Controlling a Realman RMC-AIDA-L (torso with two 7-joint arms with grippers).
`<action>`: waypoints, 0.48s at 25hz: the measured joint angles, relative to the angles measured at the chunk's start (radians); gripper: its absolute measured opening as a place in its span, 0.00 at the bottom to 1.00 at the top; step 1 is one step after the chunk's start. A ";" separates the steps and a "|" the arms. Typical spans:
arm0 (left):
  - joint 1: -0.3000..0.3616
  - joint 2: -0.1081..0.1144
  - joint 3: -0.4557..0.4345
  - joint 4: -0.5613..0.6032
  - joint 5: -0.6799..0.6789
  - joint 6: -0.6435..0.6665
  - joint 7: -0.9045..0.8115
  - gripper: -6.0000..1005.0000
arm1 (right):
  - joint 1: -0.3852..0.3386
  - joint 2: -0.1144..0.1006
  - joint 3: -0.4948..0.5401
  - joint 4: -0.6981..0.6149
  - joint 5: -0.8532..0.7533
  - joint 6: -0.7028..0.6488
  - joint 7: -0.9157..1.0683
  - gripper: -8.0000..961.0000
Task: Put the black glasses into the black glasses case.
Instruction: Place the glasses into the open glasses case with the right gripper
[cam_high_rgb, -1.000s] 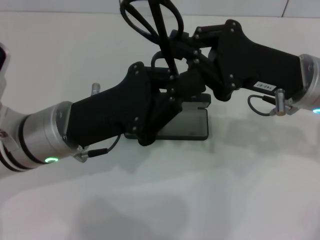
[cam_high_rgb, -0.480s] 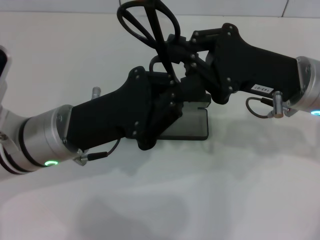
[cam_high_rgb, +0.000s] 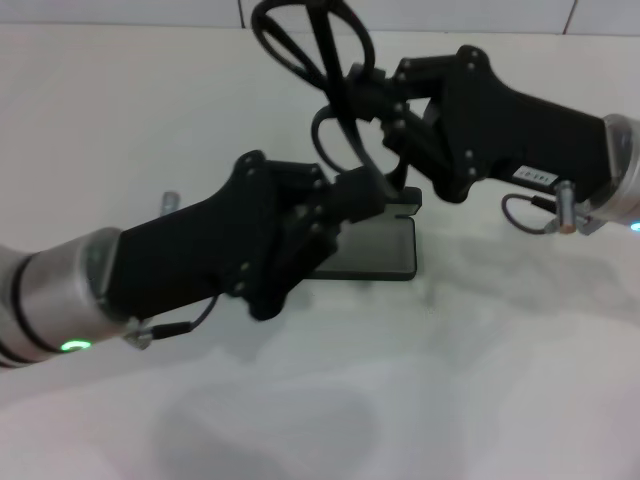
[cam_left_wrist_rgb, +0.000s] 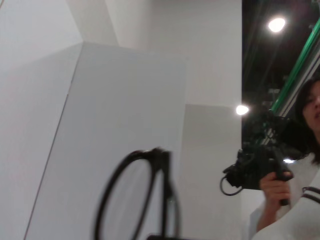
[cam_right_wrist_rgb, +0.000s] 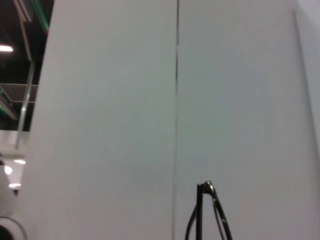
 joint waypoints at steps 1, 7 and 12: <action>0.010 0.005 0.000 0.009 0.003 0.008 -0.004 0.04 | -0.005 -0.004 0.008 -0.006 0.000 0.006 0.000 0.07; 0.158 0.047 -0.001 0.202 0.011 0.028 -0.096 0.04 | -0.086 -0.062 0.023 -0.196 -0.130 0.116 0.100 0.07; 0.249 0.090 -0.012 0.274 -0.074 0.027 -0.124 0.04 | -0.214 -0.106 0.051 -0.566 -0.451 0.292 0.351 0.07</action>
